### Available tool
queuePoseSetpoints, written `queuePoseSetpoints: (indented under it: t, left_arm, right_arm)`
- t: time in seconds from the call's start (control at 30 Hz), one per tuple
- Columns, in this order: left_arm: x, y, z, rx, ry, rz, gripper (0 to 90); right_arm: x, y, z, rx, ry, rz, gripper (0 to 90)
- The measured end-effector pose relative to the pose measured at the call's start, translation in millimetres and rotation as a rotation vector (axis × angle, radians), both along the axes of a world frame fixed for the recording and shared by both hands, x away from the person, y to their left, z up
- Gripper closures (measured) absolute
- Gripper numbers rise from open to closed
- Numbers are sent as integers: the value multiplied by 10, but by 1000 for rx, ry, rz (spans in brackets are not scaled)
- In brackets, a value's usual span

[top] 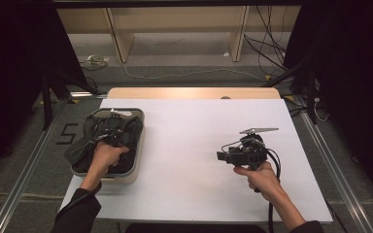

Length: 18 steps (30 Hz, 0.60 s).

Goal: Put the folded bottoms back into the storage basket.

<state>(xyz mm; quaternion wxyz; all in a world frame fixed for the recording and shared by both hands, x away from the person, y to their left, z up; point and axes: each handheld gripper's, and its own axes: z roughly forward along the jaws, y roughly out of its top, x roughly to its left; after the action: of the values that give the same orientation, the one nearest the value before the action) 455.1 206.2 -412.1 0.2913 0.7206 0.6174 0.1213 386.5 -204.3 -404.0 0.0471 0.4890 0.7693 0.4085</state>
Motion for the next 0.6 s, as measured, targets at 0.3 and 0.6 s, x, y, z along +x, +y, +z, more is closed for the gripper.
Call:
queuePoseSetpoints:
  t: [0.3, 0.6]
  left_arm:
    - [-119, 116, 174, -60, -41, 1, 565]
    - [-266, 128, 378, -95, -100, -12, 359]
  right_arm:
    - [0, -30, 17, 26, -33, -4, 403]
    - [-67, 12, 108, 73, -110, 11, 366]
